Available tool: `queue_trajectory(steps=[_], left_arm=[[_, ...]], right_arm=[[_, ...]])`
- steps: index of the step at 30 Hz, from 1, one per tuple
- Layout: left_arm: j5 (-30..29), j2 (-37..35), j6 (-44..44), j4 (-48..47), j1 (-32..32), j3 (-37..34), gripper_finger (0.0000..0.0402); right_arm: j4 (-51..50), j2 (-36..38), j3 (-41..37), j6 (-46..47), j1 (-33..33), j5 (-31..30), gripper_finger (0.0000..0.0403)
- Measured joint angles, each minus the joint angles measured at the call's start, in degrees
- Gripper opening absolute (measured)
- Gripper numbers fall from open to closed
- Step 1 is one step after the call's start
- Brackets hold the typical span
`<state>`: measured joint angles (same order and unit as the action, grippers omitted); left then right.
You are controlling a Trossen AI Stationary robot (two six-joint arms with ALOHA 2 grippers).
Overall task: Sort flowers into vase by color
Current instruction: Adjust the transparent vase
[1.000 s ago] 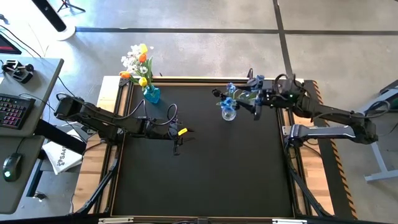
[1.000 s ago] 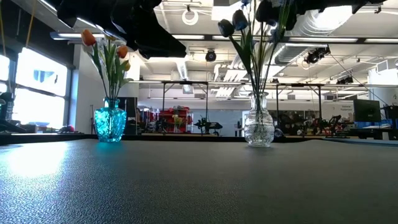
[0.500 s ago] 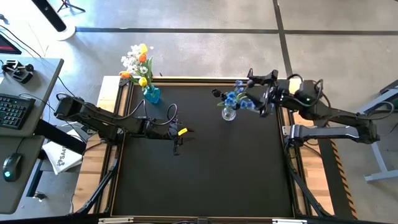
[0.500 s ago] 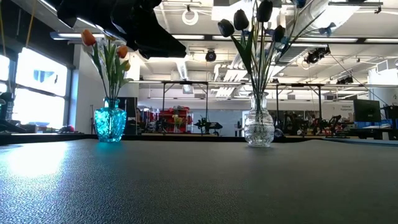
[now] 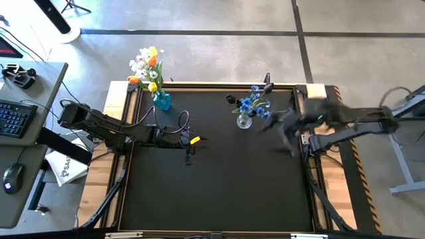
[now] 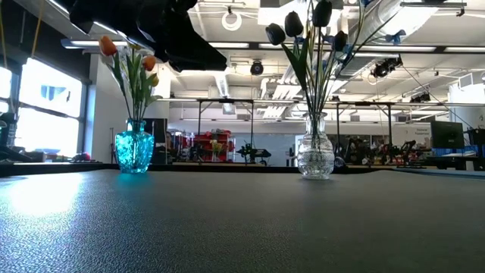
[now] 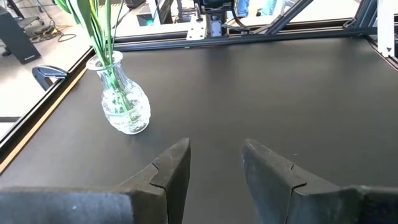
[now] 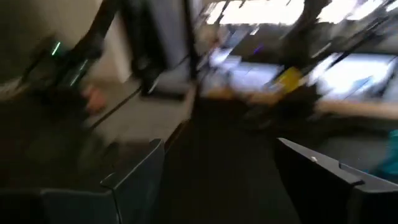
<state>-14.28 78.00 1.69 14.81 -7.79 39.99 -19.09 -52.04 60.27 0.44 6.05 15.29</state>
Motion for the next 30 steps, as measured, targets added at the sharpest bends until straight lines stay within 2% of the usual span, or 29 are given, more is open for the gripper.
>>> queue_trajectory(steps=[4,6,10,14,16,18,20,23,25,30], left_arm=[[0.00,0.00,-0.07,-0.02,0.00,0.00,0.0135],[0.00,0.00,-0.10,-0.02,0.00,0.00,0.0135],[0.00,0.00,-0.12,-0.30,0.00,0.00,0.0135],[0.00,0.00,-0.13,-0.48,0.00,0.00,0.0135],[0.00,0.00,-0.14,-0.48,0.00,0.00,0.0135],[0.00,0.00,-0.12,-0.48,0.00,0.00,0.0135],[0.04,0.00,-0.10,-0.48,0.00,0.00,0.0135],[0.15,0.00,-0.06,-0.62,0.00,0.00,0.0135],[0.17,0.00,-0.06,-0.69,0.00,0.00,0.0135],[0.17,0.00,-0.04,-0.68,0.00,0.00,0.0135]], right_arm=[[-3.03,-6.48,-0.37,3.92,9.07,-0.19,0.0291],[-5.10,-9.76,-0.35,7.44,12.82,-2.56,0.0286],[-10.84,-16.31,-0.35,17.25,17.92,-13.24,0.0269],[-19.17,-22.48,-0.38,28.56,19.56,-24.42,0.0252],[-22.28,-24.56,-1.64,32.63,19.49,-28.49,0.0246],[-23.26,-25.25,-5.05,35.14,18.57,-29.96,0.0239],[-22.75,-24.95,-9.54,37.38,17.03,-30.89,0.0233],[-19.51,-22.48,-16.71,39.27,14.96,-36.20,0.0221],[-14.83,-20.40,-21.18,39.91,13.67,-40.19,0.0215],[2.13,-16.15,-30.08,38.39,10.94,-45.81,0.0215]])
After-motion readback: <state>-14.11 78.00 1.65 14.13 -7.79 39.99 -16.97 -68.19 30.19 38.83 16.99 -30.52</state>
